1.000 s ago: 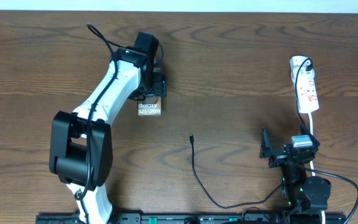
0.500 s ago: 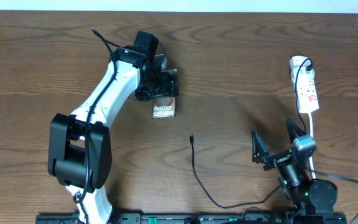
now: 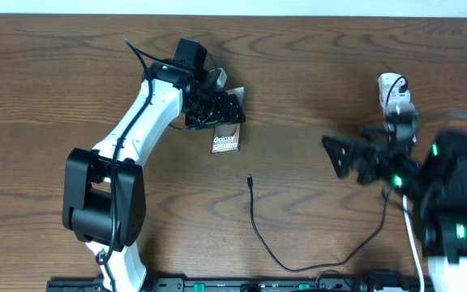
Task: Plug charger to phone and switch on socket
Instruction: 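Move the right gripper toward the phone held by the left gripper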
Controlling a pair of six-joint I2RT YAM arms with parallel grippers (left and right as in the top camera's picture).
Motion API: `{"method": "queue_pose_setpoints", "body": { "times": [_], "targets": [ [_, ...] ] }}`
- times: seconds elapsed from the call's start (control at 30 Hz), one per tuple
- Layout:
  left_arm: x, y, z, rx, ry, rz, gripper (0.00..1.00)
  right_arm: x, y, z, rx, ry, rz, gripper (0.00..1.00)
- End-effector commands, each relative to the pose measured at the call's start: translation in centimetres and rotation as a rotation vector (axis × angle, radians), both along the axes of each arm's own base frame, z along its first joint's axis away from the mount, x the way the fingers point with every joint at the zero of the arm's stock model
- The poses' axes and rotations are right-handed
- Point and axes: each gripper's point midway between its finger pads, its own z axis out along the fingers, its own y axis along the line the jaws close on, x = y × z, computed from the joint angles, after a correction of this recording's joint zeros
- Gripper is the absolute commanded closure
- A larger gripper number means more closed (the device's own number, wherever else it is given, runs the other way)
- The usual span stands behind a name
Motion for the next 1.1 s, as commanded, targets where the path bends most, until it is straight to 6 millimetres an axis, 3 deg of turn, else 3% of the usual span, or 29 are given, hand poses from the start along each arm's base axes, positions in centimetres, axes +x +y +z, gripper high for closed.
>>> {"method": "queue_pose_setpoints", "body": {
  "times": [0.0,0.07,0.13,0.2,0.4,0.6,0.83,1.07],
  "targets": [
    [-0.1,-0.7,2.7,-0.068,-0.048,-0.026,0.34,0.9,2.1,-0.6,0.122,0.125,0.097,0.01],
    [-0.2,-0.9,2.8,-0.075,-0.046,-0.031,0.34,2.1,2.7,-1.6,0.185,0.189,0.114,0.01],
    [-0.4,-1.3,2.8,-0.079,-0.045,-0.040,0.33,2.8,3.6,-3.3,0.236,0.289,0.130,0.21],
    [-0.5,-1.5,2.8,-0.080,-0.047,-0.046,0.34,3.1,4.5,-5.0,0.241,0.357,0.144,0.30],
    [-0.9,-2.4,2.9,-0.082,-0.051,-0.068,0.34,4.2,8.9,-10.3,0.161,0.483,0.167,0.23],
    [-1.6,-3.2,2.9,-0.081,-0.045,-0.093,0.34,5.3,13.3,-13.7,0.157,0.520,0.225,0.20],
    [-1.7,-3.6,2.9,-0.083,-0.047,-0.102,0.34,5.7,17.5,-15.1,0.172,0.485,0.302,0.25],
    [-1.8,-3.6,2.9,-0.089,-0.045,-0.104,0.33,6.6,18.0,-16.5,0.122,0.493,0.159,0.36]
  ]
}}
